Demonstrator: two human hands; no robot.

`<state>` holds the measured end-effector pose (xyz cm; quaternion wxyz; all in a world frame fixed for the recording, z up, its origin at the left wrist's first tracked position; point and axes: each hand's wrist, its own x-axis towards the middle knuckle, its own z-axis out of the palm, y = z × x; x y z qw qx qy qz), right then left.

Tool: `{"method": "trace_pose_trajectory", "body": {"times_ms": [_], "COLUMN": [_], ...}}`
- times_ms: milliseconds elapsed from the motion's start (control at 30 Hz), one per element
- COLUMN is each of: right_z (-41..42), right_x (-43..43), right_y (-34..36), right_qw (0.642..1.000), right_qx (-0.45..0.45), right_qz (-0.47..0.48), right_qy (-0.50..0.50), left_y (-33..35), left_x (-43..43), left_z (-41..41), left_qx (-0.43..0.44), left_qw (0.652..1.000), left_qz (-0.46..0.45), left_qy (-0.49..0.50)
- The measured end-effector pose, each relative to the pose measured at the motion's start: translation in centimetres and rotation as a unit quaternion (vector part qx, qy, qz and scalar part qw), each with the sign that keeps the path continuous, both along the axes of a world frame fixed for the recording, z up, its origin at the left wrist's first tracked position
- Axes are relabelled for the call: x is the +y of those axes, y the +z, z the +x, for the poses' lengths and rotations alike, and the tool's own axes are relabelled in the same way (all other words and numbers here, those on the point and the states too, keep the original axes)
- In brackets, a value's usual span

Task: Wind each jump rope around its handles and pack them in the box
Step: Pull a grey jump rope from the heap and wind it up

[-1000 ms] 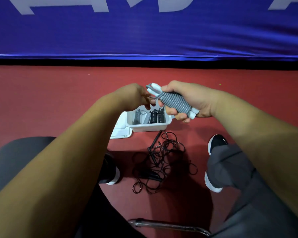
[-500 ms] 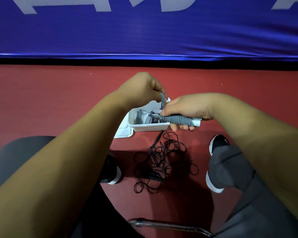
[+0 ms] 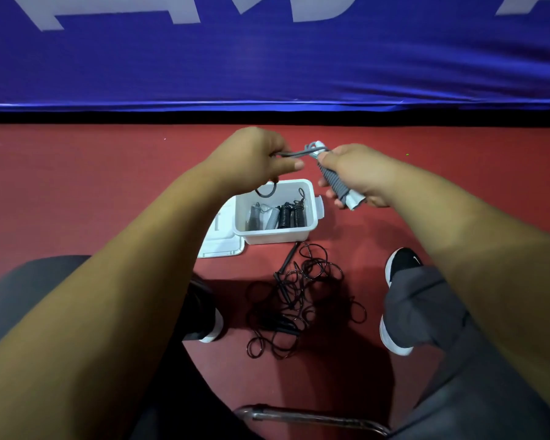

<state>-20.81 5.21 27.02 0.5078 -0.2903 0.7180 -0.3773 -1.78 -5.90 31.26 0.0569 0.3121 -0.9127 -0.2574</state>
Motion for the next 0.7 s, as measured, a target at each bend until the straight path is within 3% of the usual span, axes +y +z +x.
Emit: {"method": "trace_pose_trajectory", "body": {"times_ms": [133, 267, 433, 700], "right_z": [-0.4, -0.2, -0.4, -0.2], "right_x": [0.0, 0.0, 0.4, 0.5], "right_y": [0.5, 1.0, 1.6, 2.0], "right_qw": [0.998, 0.993, 0.982, 0.984], "right_qx": [-0.045, -0.101, -0.181, -0.174], "right_qz": [-0.015, -0.025, -0.022, -0.034], "right_qy": [-0.031, -0.051, -0.047, -0.032], "left_y": [0.4, 0.8, 0.7, -0.5], "left_x": [0.3, 0.7, 0.3, -0.3], "left_z": [0.1, 0.2, 0.2, 0.9], "left_qx": [0.095, 0.121, 0.053, 0.040], "left_qw": [0.990, 0.981, 0.990, 0.980], "left_qz": [0.088, 0.125, 0.105, 0.193], "left_qy": [0.049, 0.082, 0.075, 0.021]}}
